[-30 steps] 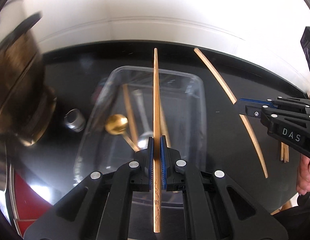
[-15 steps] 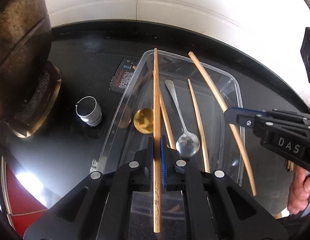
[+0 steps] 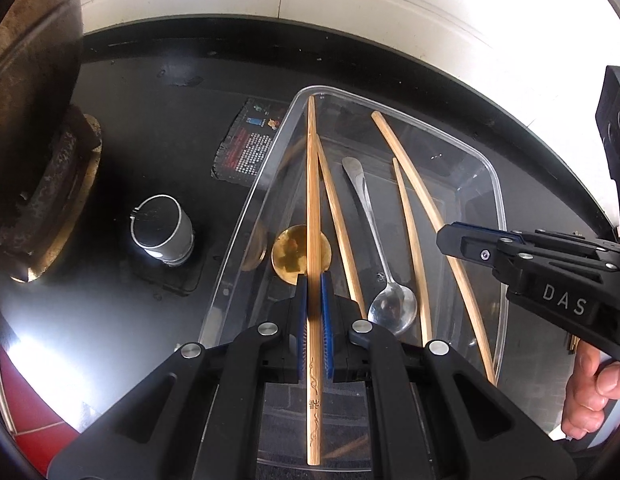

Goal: Organize utensils
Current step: 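Carry both chopsticks over the clear container with both tools, then open both tools to drop the chopsticks into the container, then move both open tools back to the chopstick pile on the tray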

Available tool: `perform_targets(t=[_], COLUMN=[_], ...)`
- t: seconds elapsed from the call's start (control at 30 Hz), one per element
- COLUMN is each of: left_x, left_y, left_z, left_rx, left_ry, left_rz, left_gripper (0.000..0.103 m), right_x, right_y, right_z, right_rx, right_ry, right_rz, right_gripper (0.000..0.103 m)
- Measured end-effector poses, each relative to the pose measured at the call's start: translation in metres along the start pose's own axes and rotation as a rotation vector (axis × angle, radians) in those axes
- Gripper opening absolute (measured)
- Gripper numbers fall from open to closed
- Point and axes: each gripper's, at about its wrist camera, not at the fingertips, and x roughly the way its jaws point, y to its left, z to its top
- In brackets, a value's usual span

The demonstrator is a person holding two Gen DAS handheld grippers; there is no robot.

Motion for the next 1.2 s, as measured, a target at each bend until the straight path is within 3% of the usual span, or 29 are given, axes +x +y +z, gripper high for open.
perform_targets(t=[0.3,0.37,0.4,0.43,0.5,0.6,0.87,1.2], left_x=[0.006,0.007,0.006,0.005,-0.001,-0.012,-0.030,-0.035], left_y=[-0.002,-0.002,0.000,0.000,0.000,-0.006,-0.028,-0.128], left_z=[0.003,0.002,0.001,0.002,0.000,-0.002,-0.005,-0.019], left_rx=[0.020,0.013,0.006,-0.001,-0.018,-0.010,-0.009,0.140], left_ry=[0.017,0.029,0.025,0.019,-0.008,-0.058,-0.087,-0.091], left_rz=[-0.001,0.009,0.019,0.021,-0.029,0.027,0.017,-0.021], left_gripper=[0.006,0.008,0.018,0.051,0.079,0.089,0.089,0.089], right_x=[0.004,0.002,-0.002,-0.007,-0.022,-0.035,-0.062,-0.127], right_y=[-0.009,-0.013,-0.016,-0.019,-0.025,-0.033,-0.057,-0.124], right_z=[0.006,0.008,0.009,0.010,0.010,0.008,-0.013,-0.070], right_rx=[0.032,0.043,0.051,0.059,0.070,0.074,0.106,0.171], right_ry=[0.019,0.018,0.002,-0.019,-0.085,-0.105,-0.143,-0.227], right_rz=[0.022,0.015,0.013,0.010,-0.014,-0.016,-0.020,-0.093], right_gripper=[0.008,0.020,0.048,0.070,0.071,0.071,0.071,0.074])
